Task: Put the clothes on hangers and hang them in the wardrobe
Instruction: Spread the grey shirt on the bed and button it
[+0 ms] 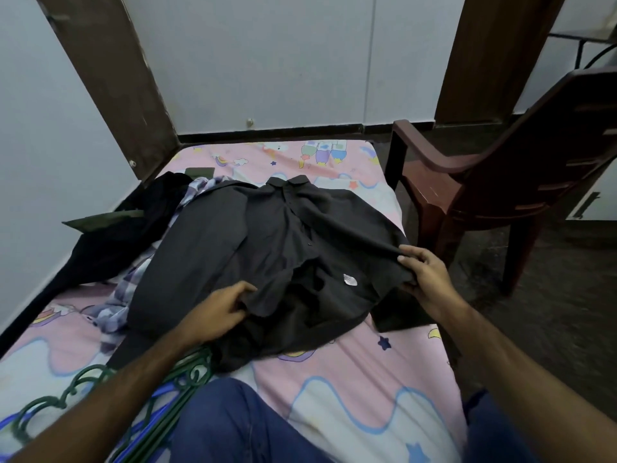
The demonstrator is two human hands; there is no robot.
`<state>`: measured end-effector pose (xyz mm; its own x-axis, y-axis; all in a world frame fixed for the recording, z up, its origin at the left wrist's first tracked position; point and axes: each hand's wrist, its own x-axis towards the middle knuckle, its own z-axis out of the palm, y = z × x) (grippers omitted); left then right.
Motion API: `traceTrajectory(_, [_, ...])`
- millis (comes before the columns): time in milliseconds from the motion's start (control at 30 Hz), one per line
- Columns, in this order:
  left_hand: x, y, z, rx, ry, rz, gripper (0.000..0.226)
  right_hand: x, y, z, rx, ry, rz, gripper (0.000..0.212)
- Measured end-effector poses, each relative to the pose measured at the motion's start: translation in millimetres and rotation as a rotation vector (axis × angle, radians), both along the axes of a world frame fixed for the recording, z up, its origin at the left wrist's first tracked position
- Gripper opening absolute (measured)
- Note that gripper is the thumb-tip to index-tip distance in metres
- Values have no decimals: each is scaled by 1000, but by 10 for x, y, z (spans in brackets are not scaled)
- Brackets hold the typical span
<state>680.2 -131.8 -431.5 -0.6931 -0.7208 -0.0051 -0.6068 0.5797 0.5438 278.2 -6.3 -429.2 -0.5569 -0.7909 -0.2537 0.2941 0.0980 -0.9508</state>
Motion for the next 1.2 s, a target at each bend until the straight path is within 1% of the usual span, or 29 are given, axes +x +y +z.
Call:
traceTrajectory(67, [-80,87,-126,-42,-136,-151,52,-31,75,163,-55,148,25,25])
traceTrajectory(133, [-257,170,-164,-138,-243,-219,55,-143,171,392,-97,308,-13,25])
traceTrajectory(200, [-455,255,-188,-207,-309,-258,57,-285,303,592,-116,474,-89,25])
traceTrajectory(233, [-539,300,-211,-204,-358,-268,62,-340,375,664,-109,559,-131,24])
traceTrajectory(300, [-641,360,-287,-166,-475,-273,82,-424,514,722,-61,692,-196,20])
traceTrajectory(367, [-662,379,-358,-134,-541,-247,101,-486,617,653,84,839,-170,23])
traceTrajectory(433, [-620,386,-417,-114,-512,-198,117,-460,691,472,273,1059,2,37])
traceTrajectory(467, [-595,392,-429,-121,-487,-174,121,-402,720,349,329,1221,93,45])
traceTrajectory(500, [-565,393,-442,-139,-485,-151,121,-303,742,231,341,1414,172,51])
traceTrajectory(533, [-533,390,-454,-159,-521,-134,119,-167,753,122,297,1604,258,56])
traceTrajectory(567, [-493,383,-471,-179,-586,-127,114,4,769,24,210,1744,379,58])
traceTrajectory(633, [-405,353,-522,-238,-724,-144,101,344,783,-202,55,1890,686,62])
traceTrajectory(667, [-365,335,-547,-288,-772,-159,94,479,785,-337,60,1935,811,65])
traceTrajectory(700, [-332,325,-564,-342,-801,-176,85,590,781,-457,119,1956,910,67])
traceTrajectory(733, [-303,309,-572,-382,-812,-194,75,665,766,-552,186,1960,954,66])
traceTrajectory(767, [-281,301,-548,-399,-806,-224,65,707,739,-621,247,1966,959,62])
traceTrajectory(800, [-252,289,-498,-385,-796,-266,55,727,709,-655,272,1983,919,55])
traceTrajectory(867, [-177,266,-270,-278,-748,-345,38,708,640,-620,247,1982,844,39])
traceTrajectory(933, [-76,223,55,-149,-689,-379,30,655,582,-462,197,1896,857,25])
traceTrajectory(967, [-21,200,212,-119,-676,-388,27,648,560,-366,192,1849,937,21])
traceTrajectory(1033, [83,150,419,-81,-698,-394,18,673,529,-232,242,1762,1157,22])
traceTrajectory(1067, [132,125,449,-50,-745,-390,19,706,515,-177,311,1722,1257,24])
traceTrajectory(1133, [184,121,415,56,-855,-342,37,798,482,-125,501,1586,1459,25])
traceTrajectory(1167, [186,128,352,71,-888,-317,43,851,476,-147,585,1494,1550,26])
traceTrajectory(1200, [171,126,272,13,-896,-315,44,908,471,-180,631,1447,1574,26])
